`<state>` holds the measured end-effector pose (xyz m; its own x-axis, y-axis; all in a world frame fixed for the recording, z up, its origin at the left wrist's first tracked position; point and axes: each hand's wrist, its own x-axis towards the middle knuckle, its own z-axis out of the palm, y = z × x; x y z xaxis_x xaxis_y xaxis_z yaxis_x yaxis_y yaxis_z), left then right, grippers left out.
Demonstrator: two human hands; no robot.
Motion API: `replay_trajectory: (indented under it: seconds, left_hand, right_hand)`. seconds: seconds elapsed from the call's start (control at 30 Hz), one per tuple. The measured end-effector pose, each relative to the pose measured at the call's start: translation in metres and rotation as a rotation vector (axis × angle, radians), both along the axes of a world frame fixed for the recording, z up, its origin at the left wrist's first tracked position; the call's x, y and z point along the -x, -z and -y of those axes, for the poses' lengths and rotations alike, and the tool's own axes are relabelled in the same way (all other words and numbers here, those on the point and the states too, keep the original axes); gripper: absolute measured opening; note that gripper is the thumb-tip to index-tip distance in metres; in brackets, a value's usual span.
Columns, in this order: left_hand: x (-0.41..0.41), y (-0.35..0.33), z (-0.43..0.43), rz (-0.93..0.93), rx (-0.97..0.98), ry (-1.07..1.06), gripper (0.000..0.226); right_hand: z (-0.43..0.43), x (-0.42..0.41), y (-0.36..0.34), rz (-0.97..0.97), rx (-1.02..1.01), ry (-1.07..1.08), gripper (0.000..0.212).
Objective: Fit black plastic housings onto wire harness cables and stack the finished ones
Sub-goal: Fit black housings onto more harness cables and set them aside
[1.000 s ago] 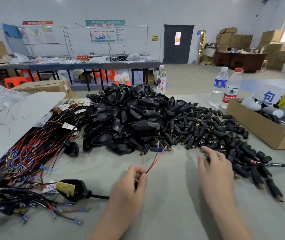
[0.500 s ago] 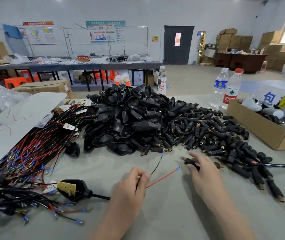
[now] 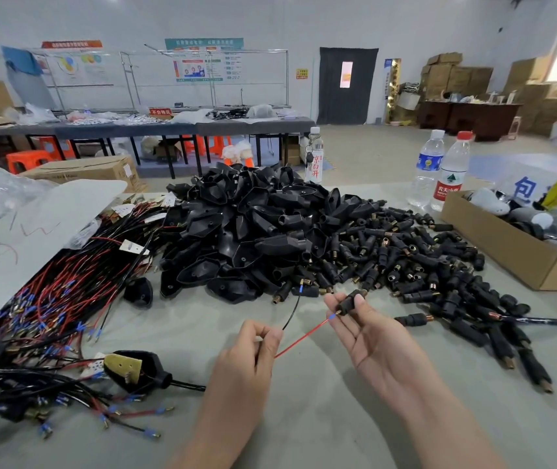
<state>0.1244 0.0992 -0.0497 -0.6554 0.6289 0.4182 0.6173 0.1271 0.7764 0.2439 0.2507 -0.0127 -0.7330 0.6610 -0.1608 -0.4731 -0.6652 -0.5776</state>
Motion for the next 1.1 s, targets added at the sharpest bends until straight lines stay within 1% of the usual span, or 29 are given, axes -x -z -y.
replay_trajectory:
  seconds: [0.13, 0.23, 0.37, 0.47, 0.57, 0.67, 0.73, 0.8, 0.87, 0.9, 1.0, 1.1]
  left_hand:
    - [0.0, 0.0, 0.0, -0.001, -0.005, -0.002, 0.033]
    - [0.001, 0.0, -0.001, -0.001, -0.017, -0.015, 0.035]
    - [0.002, 0.002, -0.002, -0.005, -0.044, -0.045, 0.035]
    - [0.002, 0.003, -0.002, -0.013, -0.044, -0.06, 0.029]
    - [0.001, 0.003, -0.003, -0.01, -0.052, -0.068, 0.027]
    - [0.0, 0.001, -0.004, 0.119, -0.101, -0.061, 0.024]
    - [0.0, 0.001, -0.005, 0.198, -0.116, -0.057, 0.023]
    - [-0.001, -0.002, -0.004, 0.247, -0.134, -0.056, 0.025]
    - [-0.002, -0.005, -0.005, 0.297, -0.168, -0.045, 0.033]
    - [-0.002, -0.006, -0.005, 0.325, -0.188, -0.038, 0.034]
    - [-0.001, -0.008, -0.008, 0.423, -0.268, -0.019, 0.022]
    - [0.006, -0.011, -0.009, 0.524, -0.3, 0.024, 0.008]
  right_hand:
    - [0.0, 0.0, -0.001, -0.032, 0.04, -0.01, 0.031]
    - [0.001, 0.001, 0.0, -0.041, 0.024, -0.028, 0.04]
    - [0.007, 0.005, 0.005, 0.018, -0.063, -0.082, 0.046]
    - [0.015, 0.01, 0.01, 0.063, -0.149, -0.119, 0.054]
    - [0.026, 0.016, 0.017, 0.162, -0.259, -0.126, 0.052]
    - [0.035, 0.019, 0.024, 0.302, -0.421, -0.201, 0.035]
    - [0.035, 0.019, 0.024, 0.361, -0.477, -0.192, 0.03]
    - [0.032, 0.019, 0.021, 0.385, -0.46, -0.139, 0.031]
    - [0.03, 0.018, 0.018, 0.392, -0.411, -0.092, 0.027]
    - [0.03, 0.018, 0.017, 0.394, -0.39, -0.081, 0.024]
    - [0.031, 0.017, 0.017, 0.39, -0.36, -0.073, 0.017]
    - [0.032, 0.017, 0.017, 0.349, -0.342, -0.07, 0.018]
